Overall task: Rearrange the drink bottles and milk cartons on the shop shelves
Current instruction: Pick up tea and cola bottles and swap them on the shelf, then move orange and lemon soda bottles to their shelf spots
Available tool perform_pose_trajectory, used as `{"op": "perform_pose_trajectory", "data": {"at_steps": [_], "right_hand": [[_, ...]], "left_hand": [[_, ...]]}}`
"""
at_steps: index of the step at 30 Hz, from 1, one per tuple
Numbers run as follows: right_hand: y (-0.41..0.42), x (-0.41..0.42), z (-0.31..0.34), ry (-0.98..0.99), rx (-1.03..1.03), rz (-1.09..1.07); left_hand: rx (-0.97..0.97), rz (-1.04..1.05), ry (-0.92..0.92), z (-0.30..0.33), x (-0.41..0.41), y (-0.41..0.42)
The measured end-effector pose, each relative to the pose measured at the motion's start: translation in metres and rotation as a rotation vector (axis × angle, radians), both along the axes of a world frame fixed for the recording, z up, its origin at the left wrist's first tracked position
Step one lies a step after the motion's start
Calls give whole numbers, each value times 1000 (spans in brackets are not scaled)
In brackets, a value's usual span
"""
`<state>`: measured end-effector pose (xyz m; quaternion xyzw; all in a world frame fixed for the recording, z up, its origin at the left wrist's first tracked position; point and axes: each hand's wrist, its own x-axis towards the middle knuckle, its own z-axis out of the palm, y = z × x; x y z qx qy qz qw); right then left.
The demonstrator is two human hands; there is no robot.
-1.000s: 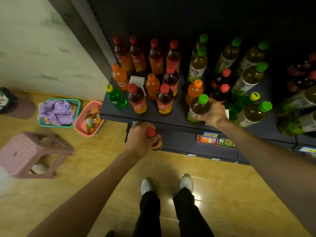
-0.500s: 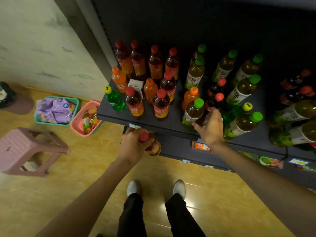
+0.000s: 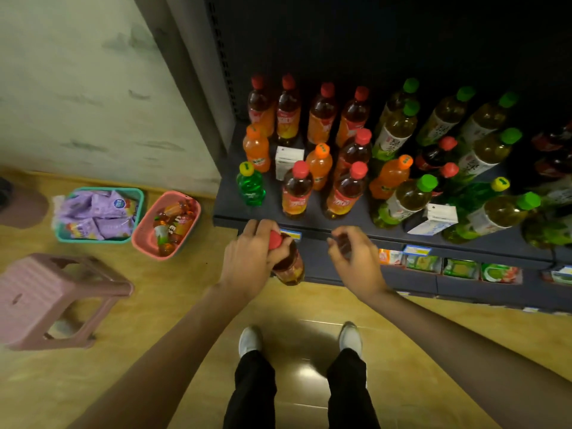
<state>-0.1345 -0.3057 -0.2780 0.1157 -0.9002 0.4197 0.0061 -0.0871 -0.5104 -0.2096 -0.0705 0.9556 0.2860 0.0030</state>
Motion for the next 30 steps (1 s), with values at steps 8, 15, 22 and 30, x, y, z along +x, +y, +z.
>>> {"op": "perform_pose_trajectory", "data": {"at_steps": [8, 15, 22, 30], "right_hand": [[-145, -1, -5, -136, -154, -11], [-218, -49, -29, -264, -175, -209], [-235, -97, -59, -337, -157, -359], [-224, -77, -35, -144, -272, -283]], "left_hand": [[160, 67, 116, 5, 8, -112], [152, 168, 171, -3, 4, -171], [192, 227, 192, -4, -1, -185], [351, 217, 133, 6, -9, -182]]}}
